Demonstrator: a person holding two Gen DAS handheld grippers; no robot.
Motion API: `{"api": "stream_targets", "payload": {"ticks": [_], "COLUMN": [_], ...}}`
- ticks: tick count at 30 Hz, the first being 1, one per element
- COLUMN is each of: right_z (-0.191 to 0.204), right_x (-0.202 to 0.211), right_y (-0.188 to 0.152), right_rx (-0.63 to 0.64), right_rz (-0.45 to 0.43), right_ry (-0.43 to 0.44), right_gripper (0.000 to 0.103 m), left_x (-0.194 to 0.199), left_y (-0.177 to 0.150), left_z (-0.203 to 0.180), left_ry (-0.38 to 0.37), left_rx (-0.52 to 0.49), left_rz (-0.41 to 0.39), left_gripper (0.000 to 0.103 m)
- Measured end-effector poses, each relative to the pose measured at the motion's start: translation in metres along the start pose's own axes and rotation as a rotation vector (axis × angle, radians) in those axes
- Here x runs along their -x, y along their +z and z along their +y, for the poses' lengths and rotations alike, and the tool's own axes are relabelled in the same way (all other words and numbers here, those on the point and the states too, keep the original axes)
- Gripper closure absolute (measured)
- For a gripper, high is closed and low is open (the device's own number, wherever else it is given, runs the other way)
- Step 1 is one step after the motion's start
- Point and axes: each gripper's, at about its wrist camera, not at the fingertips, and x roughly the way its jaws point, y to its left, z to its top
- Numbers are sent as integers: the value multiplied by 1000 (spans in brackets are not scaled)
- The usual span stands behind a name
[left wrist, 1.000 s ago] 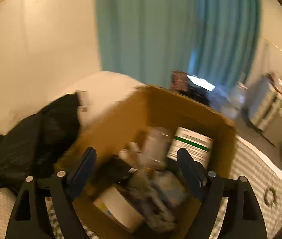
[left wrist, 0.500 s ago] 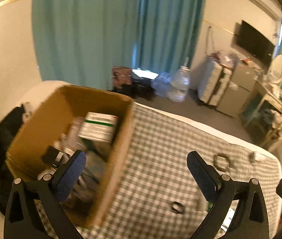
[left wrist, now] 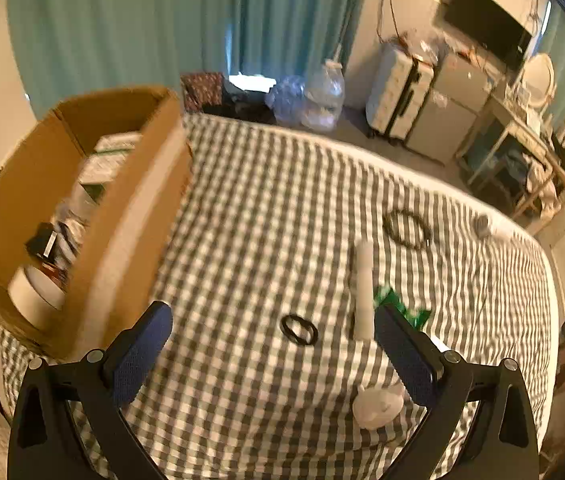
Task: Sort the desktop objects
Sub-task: 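Return both tools over the remaining items on the bed, then grasp the white foam stick with the left tool while the right tool grasps the foil blister pack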
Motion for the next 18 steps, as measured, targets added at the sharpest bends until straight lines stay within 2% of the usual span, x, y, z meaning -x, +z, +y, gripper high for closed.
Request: {"api": "stream_targets", "payload": {"ticks": [3,9,11,13,16,18], "right_z": [-3,-14,-15,-24,-45,-55], "right_x": [-3,-31,-49,-76,-115,-132], "right_y": [-1,-9,-13,-22,-43,-54], "right_rx": [6,-17,-1,-2,-52,-89], "right_rz": [10,100,186,302,462,529], "right_ry": [14,-19,-46,-147,-250,-268], "right_gripper": [10,10,10,10,10,10], "left_x": [-17,-37,-43,-50,-62,-74], "left_y": [-10,-19,-20,-21,-22,-22], "left_z": [-8,-29,-35,-43,-51,-59], "left_ry": [-1,29,29,24,17,17], "left_rx": [-25,-121,-140,-158,-182,-193], "left_rz": [43,71,83,88,91,99], "left_gripper": [0,0,0,0,0,0]}}
